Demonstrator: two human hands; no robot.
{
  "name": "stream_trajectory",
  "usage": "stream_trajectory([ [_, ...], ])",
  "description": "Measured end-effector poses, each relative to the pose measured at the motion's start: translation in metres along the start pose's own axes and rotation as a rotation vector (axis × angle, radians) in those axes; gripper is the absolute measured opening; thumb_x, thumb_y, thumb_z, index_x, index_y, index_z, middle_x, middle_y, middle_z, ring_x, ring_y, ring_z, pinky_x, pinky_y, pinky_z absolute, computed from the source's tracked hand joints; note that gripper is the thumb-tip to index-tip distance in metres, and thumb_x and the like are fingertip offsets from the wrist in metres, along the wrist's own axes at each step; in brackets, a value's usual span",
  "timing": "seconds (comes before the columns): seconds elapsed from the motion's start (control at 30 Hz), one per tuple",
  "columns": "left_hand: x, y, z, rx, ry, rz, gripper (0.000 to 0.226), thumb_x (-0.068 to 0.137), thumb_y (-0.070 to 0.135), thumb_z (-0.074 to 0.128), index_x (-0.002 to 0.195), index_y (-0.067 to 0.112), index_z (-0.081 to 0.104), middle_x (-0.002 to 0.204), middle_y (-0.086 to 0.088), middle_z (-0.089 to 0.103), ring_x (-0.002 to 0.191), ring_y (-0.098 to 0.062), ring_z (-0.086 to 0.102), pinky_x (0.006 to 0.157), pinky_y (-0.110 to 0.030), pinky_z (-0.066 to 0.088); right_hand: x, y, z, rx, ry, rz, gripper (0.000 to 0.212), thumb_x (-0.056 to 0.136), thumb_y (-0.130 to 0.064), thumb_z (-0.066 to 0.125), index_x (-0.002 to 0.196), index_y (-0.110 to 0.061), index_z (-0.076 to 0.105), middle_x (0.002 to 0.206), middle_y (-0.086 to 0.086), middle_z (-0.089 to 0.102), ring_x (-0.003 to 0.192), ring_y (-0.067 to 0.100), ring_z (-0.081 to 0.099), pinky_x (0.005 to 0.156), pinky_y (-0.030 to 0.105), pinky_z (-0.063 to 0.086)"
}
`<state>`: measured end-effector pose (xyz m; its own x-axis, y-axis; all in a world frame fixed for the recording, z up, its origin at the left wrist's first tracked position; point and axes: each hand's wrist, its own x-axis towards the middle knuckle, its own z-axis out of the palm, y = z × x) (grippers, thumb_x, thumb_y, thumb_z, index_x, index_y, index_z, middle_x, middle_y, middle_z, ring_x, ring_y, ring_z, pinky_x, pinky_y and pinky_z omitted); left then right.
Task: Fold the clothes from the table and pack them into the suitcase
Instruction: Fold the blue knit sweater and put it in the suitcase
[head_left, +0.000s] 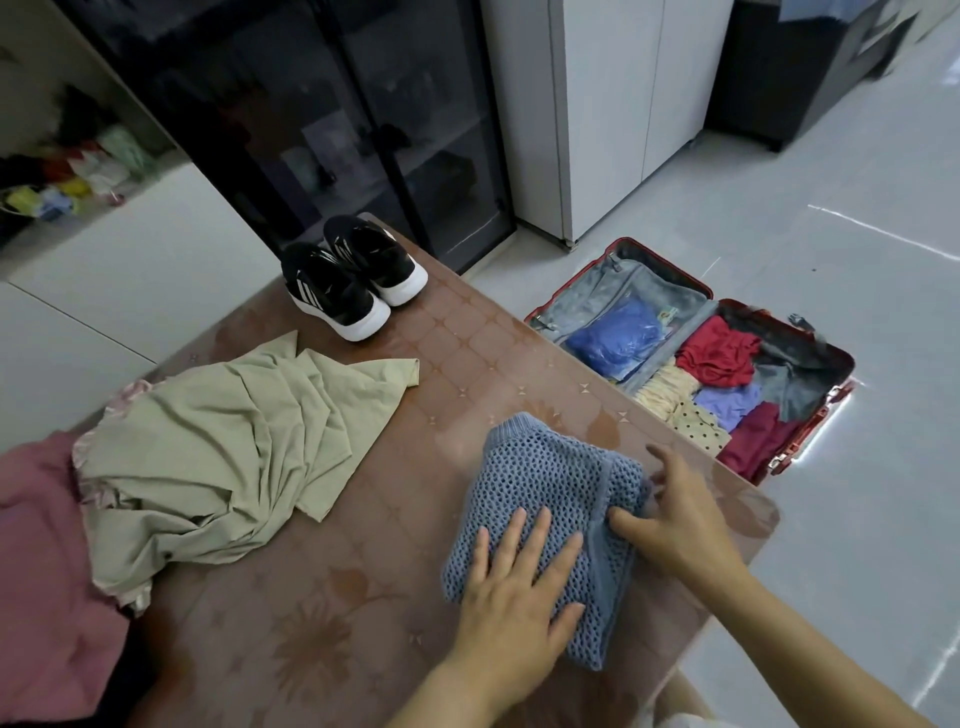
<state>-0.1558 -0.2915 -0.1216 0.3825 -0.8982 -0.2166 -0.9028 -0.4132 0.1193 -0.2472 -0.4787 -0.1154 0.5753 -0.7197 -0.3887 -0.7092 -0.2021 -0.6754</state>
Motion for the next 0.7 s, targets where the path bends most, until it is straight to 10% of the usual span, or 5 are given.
stream_trajectory([
  [0.2,-0.013,-0.009,0.005,-0.312,0.201,-0.243,0.077,0.082,0.080,0.024,0.148,0.043,0.007,0.159,0.010,-0.009,0.146,-0.014,-0.012,0.116,-0.038,-0.010,0.030,-0.023,-0.019,-0.122,-0.067,-0.129,0.083,0.069,-0.066,0.066,0.136,-0.025,0.043,0.138,0.005,0.041,0.129,0.022,0.038,0.104,0.046,0.037],
  [0.33,-0.028,-0.004,0.009,-0.691,0.304,-0.617,0.104,0.052,0.097,0.034,0.139,0.055,-0.004,0.142,0.034,-0.032,0.142,-0.005,-0.009,0.116,-0.048,0.017,0.047,-0.033,-0.016,-0.171,-0.244,-0.143,0.119,0.044,-0.094,0.046,0.139,-0.022,0.038,0.141,0.002,0.046,0.125,0.020,0.046,0.101,0.044,0.043],
  [0.5,-0.029,0.021,0.016,-1.143,0.396,-0.922,0.147,0.031,0.094,0.057,0.151,0.027,0.004,0.154,-0.003,0.015,0.144,-0.022,0.018,0.116,-0.042,0.025,0.051,-0.036,-0.006,-0.201,-0.321,-0.158,0.105,0.057,-0.082,0.057,0.138,-0.017,0.040,0.138,0.002,0.049,0.119,0.020,0.052,0.095,0.035,0.045],
  [0.7,-0.016,0.048,0.013,-1.533,0.504,-1.029,0.133,0.035,0.061,0.086,0.145,0.016,0.027,0.136,-0.004,0.049,0.124,-0.019,0.050,0.106,-0.044,0.041,0.045,-0.021,-0.003,-0.143,-0.404,-0.069,0.080,0.064,-0.065,0.073,0.124,-0.018,0.051,0.119,0.001,0.061,0.102,0.018,0.059,0.089,0.037,0.049],
])
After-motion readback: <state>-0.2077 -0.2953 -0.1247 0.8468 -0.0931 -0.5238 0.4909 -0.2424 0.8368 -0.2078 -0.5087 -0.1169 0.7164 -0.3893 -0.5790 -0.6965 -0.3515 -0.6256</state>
